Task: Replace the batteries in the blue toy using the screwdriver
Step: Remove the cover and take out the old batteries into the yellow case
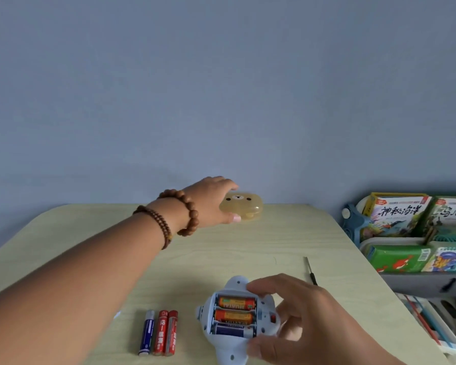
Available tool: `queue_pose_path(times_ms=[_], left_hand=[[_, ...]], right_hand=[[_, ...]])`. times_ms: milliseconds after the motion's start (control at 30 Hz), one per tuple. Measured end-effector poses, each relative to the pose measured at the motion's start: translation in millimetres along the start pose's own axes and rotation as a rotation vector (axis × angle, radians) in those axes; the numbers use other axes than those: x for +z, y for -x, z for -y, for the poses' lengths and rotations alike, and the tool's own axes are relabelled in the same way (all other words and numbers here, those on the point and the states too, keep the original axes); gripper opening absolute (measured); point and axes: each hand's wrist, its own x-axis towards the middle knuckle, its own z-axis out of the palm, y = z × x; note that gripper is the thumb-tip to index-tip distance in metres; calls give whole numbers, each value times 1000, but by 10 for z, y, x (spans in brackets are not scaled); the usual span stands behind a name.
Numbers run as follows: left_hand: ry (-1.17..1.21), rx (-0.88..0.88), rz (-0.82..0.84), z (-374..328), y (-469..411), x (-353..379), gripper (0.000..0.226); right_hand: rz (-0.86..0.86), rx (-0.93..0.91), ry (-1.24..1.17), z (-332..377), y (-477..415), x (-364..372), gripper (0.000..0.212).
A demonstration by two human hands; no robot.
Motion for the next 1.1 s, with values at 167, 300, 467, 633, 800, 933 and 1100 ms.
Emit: queue_pose_path(times_ms=[167,300,467,633,800,933,1100], left_hand=[[-69,-40,78,13,-346,220,80],[-3,-23,7,85,-376,326,59],[72,28,-20,107,-248,312,45],[113,22,28,15,60,292,52],[101,23,20,-51,284,275,92],[124,8,62,-26,419,248,105],[219,-66,166,120,578,213,118]], right_hand=[[8,-20,-11,-49,-101,-36,41],[66,-46,102,-41,-134,-131,51],[-166,-51,217,39,-273,-506,46],[-272,-3,393,-157,-818,-661,52],[-66,2,433,-99,-1197,-344,80],[15,35,390,-88,-1325,-191,89],[15,14,411,-62,-1322,-172,83]])
